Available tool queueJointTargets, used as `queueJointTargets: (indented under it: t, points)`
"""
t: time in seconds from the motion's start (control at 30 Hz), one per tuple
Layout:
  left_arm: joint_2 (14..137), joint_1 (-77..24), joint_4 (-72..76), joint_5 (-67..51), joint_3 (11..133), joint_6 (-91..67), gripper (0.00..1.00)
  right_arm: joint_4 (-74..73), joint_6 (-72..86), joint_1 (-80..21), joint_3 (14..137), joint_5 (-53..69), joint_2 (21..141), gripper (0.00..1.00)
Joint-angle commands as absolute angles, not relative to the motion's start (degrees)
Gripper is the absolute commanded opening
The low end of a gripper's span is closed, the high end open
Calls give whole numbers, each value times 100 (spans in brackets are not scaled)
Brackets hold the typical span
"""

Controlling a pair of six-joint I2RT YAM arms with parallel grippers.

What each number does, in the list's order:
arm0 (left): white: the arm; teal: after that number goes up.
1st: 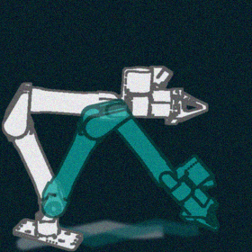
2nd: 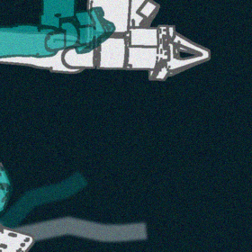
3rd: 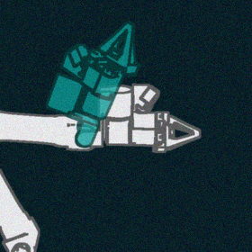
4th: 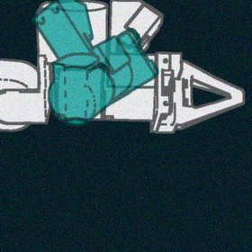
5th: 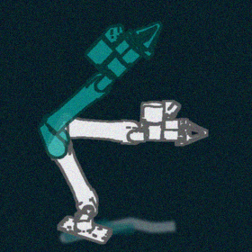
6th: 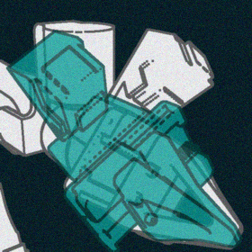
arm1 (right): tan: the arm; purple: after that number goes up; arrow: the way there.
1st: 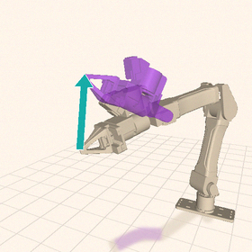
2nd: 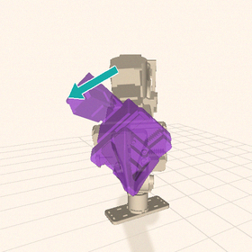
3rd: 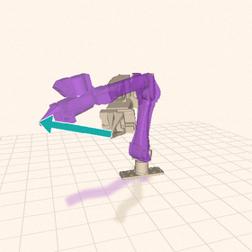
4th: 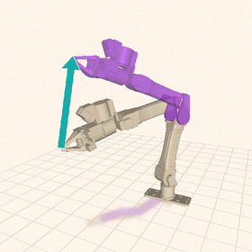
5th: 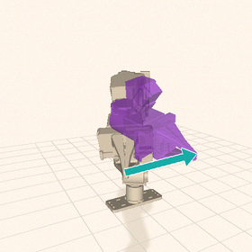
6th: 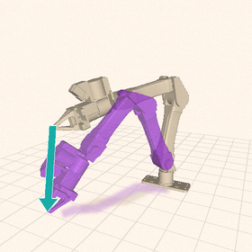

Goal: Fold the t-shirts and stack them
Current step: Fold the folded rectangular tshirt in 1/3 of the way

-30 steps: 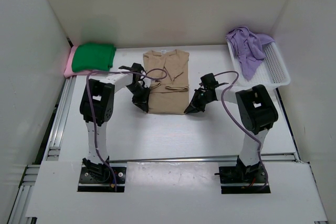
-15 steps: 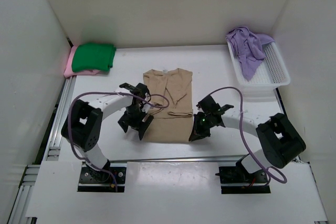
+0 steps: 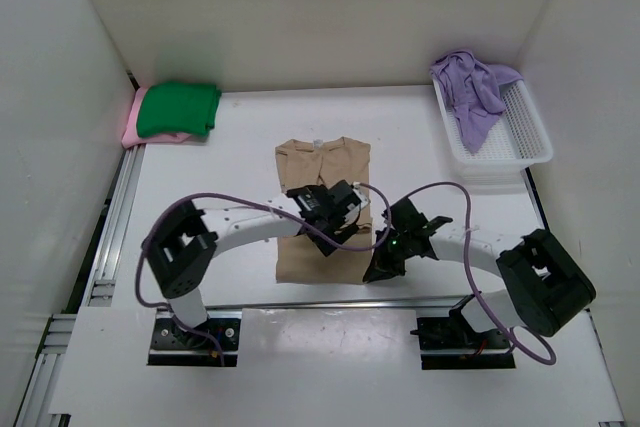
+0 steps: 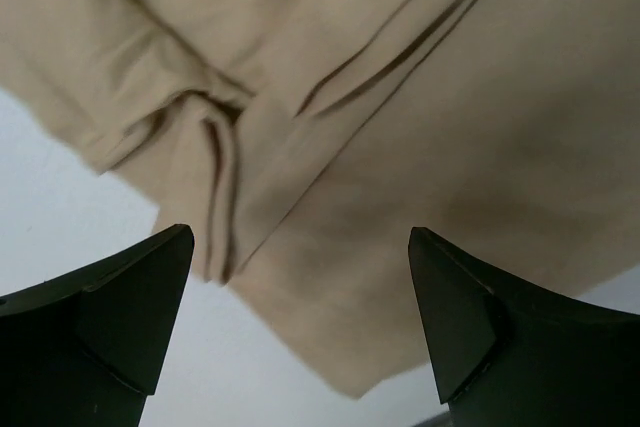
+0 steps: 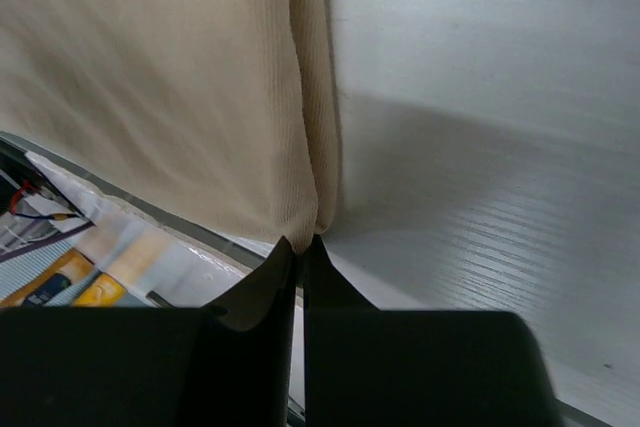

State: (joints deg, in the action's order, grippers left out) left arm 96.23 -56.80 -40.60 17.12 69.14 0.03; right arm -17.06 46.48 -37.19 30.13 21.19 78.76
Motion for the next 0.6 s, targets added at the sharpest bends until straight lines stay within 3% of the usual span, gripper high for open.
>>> queueJointTargets:
  t: [0.0,0.57]
  points:
    - [10053,-5783,-3587,1811,6996,0,100,-1652,4887,-3735,2699,1863,7831,0]
    - [10959,-5783,-3287,2514,7497,0,100,-1713,5080,-3735,2364,1758,7233,0]
